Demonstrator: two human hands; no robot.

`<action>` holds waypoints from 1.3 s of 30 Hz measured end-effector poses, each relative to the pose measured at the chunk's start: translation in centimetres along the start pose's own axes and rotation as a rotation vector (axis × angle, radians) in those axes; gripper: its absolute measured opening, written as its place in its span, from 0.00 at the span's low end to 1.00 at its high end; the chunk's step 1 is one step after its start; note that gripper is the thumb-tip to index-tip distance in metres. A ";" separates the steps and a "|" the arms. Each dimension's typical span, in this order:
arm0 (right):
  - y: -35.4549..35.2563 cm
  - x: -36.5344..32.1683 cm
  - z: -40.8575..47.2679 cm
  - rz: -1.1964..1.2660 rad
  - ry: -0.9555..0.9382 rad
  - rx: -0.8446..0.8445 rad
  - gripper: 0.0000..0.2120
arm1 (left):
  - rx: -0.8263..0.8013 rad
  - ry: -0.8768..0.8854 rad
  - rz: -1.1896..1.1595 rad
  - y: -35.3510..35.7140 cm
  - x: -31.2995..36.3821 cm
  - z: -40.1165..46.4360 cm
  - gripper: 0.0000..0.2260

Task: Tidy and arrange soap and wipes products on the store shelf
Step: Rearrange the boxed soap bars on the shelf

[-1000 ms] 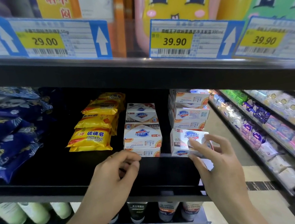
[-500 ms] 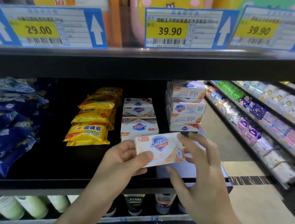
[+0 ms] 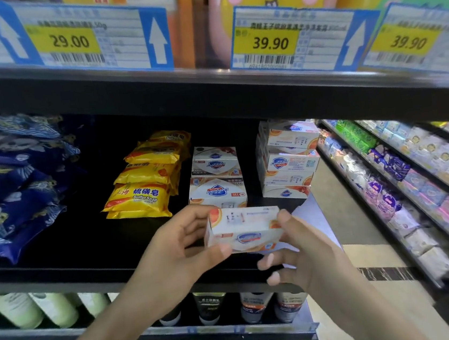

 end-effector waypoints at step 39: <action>0.0 0.5 -0.3 -0.339 -0.346 -0.126 0.38 | -0.108 -0.177 -0.126 -0.7 0.6 -0.2 0.14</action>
Point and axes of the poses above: each hand's wrist, its own z-axis towards the middle knuckle, its own y-axis out of the palm, x = y × z, the point moved 2 cm from there along z, towards the middle knuckle, and after that the axes turned 3 degrees about -y, right-handed, at the moved point
